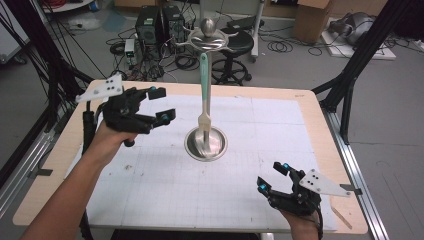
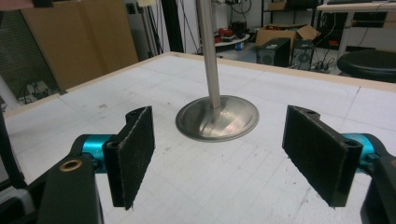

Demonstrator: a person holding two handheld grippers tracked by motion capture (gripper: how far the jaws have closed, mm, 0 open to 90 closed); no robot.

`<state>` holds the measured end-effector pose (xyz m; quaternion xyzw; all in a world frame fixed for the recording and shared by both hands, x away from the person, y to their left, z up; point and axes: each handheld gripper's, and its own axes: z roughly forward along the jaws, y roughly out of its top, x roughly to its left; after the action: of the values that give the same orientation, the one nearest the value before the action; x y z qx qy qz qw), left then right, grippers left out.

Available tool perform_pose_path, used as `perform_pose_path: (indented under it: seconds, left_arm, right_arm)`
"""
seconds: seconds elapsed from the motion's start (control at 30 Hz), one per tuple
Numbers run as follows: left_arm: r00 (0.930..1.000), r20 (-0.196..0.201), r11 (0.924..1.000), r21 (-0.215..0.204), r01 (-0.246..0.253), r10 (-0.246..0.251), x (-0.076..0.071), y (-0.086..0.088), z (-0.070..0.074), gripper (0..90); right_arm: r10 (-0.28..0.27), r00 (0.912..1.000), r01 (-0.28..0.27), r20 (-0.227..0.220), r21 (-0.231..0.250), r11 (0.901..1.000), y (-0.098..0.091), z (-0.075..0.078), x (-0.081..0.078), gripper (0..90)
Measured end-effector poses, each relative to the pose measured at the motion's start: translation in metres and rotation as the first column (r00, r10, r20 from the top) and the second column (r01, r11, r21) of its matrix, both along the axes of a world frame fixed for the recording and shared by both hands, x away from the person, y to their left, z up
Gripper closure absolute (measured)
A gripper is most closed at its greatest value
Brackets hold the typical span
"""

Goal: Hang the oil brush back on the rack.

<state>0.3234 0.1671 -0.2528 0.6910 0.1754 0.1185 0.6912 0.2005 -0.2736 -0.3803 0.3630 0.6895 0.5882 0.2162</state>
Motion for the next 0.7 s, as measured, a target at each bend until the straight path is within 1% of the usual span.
perform_pose_path:
  seconds: [0.03, 0.07, 0.1, 0.13, 0.17, 0.2, 0.27, 0.37, 0.43, 0.47, 0.5, 0.53, 0.57, 0.6, 0.67, 0.7]
  left_arm:
    - [0.9998, 0.015, 0.9999, 0.005, -0.016, 0.016, -0.003, 0.004, -0.005, 18.3]
    - [0.9992, 0.018, 0.9993, 0.006, -0.037, 0.037, -0.007, 0.007, -0.009, 17.6]
    - [0.9976, 0.032, 0.9981, 0.005, -0.061, 0.061, -0.011, 0.012, -0.015, 17.6]
    - [0.9965, 0.036, 0.9971, 0.007, -0.076, 0.076, -0.013, 0.015, -0.019, 17.3]
    - [0.9927, 0.05, 0.994, -0.001, -0.11, 0.11, -0.02, 0.022, -0.028, 17.3]
    - [0.9927, 0.05, 0.994, -0.001, -0.11, 0.11, -0.02, 0.022, -0.028, 17.2]
    - [0.9887, 0.056, 0.9901, 0.009, -0.14, 0.139, -0.028, 0.028, -0.039, 17.2]
    - [0.9829, 0.043, 0.9833, 0.026, -0.18, 0.179, -0.04, 0.038, -0.056, 17.2]
    - [0.9798, 0.04, 0.98, 0.027, -0.197, 0.196, -0.049, 0.044, -0.068, 17.2]
    - [0.9788, 0.033, 0.9787, 0.03, -0.203, 0.202, -0.053, 0.047, -0.074, 17.4]
    - [0.9765, 0.028, 0.9758, 0.04, -0.215, 0.214, -0.057, 0.051, -0.08, 17.8]
    - [0.9746, 0.017, 0.9742, 0.03, -0.224, 0.223, -0.062, 0.055, -0.087, 18.4]
    - [0.9746, 0.017, 0.9742, 0.03, -0.224, 0.223, -0.062, 0.055, -0.087, 18.6]
    - [0.9727, 0.015, 0.9721, 0.035, -0.232, 0.232, -0.065, 0.058, -0.093, 18.6]
    - [0.9679, 0.011, 0.967, 0.042, -0.251, 0.251, -0.07, 0.062, -0.101, 18.6]
    - [0.9631, 0.004, 0.9619, 0.05, -0.269, 0.269, -0.074, 0.066, -0.11, 18.7]
  right_arm:
    - [-0.005, 1.0, 0.005, -0.001, -0.005, 1.0, 0.0, -0.001, 0.0, 24.3]
    - [-0.009, 1.0, 0.009, 0.0, -0.011, 0.9999, -0.001, -0.001, 0.0, 23.6]
    - [-0.009, 1.0, 0.009, 0.0, -0.011, 0.9999, -0.001, -0.001, 0.0, 23.6]
    - [-0.024, 0.9997, 0.024, -0.003, -0.022, 0.9995, -0.002, -0.002, 0.0, 21.8]
    - [-0.03, 0.9995, 0.03, -0.004, -0.022, 0.9993, -0.003, -0.003, 0.0, 21.4]
    - [-0.03, 0.9995, 0.03, -0.004, -0.022, 0.9993, -0.003, -0.003, 0.0, 21.4]
    - [-0.043, 0.9991, 0.043, -0.006, -0.032, 0.9986, -0.007, -0.005, 0.0, 21.2]
    - [-0.057, 0.9983, 0.057, -0.014, -0.034, 0.9978, -0.011, -0.008, 0.0, 21.1]
    - [-0.061, 0.998, 0.061, -0.017, -0.036, 0.9975, -0.011, -0.009, 0.0, 21.1]
    - [-0.065, 0.9977, 0.065, -0.02, -0.035, 0.9973, -0.012, -0.009, -0.001, 21.1]
    - [-0.063, 0.9979, 0.063, -0.015, -0.042, 0.9971, -0.012, -0.01, 0.0, 21.1]
    - [-0.063, 0.9978, 0.062, -0.022, -0.051, 0.9968, -0.012, -0.012, 0.0, 21.1]
    - [-0.063, 0.9978, 0.062, -0.02, -0.05, 0.9968, -0.012, -0.012, 0.001, 21.1]
    - [-0.068, 0.9971, 0.066, -0.033, -0.048, 0.9967, -0.012, -0.014, 0.001, 21.1]
    - [-0.071, 0.9968, 0.07, -0.036, -0.041, 0.9967, -0.013, -0.015, 0.001, 21.1]
    - [-0.077, 0.9965, 0.076, -0.033, -0.036, 0.9965, -0.014, -0.016, 0.0, 21.1]
